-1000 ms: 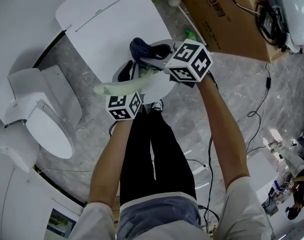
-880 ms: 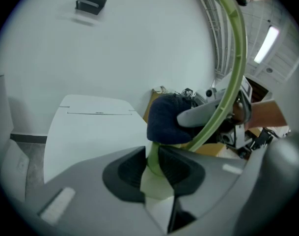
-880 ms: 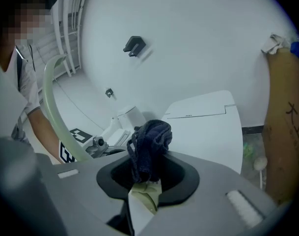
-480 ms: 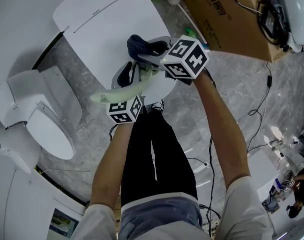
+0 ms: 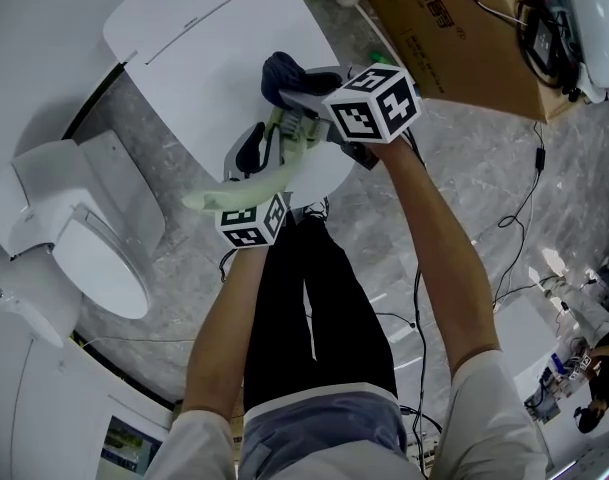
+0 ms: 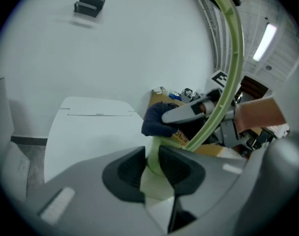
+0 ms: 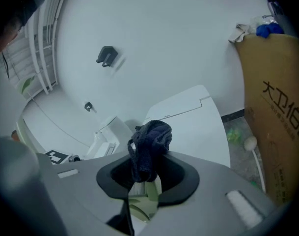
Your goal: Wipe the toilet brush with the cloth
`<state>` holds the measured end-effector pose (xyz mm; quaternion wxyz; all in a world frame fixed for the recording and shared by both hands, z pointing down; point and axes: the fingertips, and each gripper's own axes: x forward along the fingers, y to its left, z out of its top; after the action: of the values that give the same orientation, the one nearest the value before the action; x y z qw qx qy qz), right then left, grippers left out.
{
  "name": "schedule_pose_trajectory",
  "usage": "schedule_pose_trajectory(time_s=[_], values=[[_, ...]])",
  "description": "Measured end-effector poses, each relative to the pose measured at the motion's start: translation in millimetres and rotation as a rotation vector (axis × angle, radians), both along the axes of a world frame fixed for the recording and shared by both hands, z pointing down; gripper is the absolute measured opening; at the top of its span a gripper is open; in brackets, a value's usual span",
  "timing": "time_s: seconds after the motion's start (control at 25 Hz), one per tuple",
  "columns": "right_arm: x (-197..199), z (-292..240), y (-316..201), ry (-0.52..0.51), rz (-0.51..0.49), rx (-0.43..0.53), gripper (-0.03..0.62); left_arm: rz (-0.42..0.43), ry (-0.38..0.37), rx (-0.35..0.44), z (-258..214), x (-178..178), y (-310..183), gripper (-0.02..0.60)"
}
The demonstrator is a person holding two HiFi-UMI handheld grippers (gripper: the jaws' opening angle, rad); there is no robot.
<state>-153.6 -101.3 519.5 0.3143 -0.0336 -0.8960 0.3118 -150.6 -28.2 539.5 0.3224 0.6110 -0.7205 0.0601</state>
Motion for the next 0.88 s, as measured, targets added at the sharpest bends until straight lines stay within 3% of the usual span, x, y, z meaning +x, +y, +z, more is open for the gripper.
schedule_pose_trajectory(time_s=[0.4,0.64,0.88], values=[[1,9,-9,0.016,0.031,-0.067,0.091,0.006,-0.006,0.009,-4,-1,-4,0.000],[9,18,-14,0.042,0.053,-0.036,0.089,-0.008,0.017,0.010,-2,0,-3,0.000],[10,23,-15,0.022,0.090,-0.101,0.089,-0.005,0.008,0.016,-2,-2,-3,0.000]])
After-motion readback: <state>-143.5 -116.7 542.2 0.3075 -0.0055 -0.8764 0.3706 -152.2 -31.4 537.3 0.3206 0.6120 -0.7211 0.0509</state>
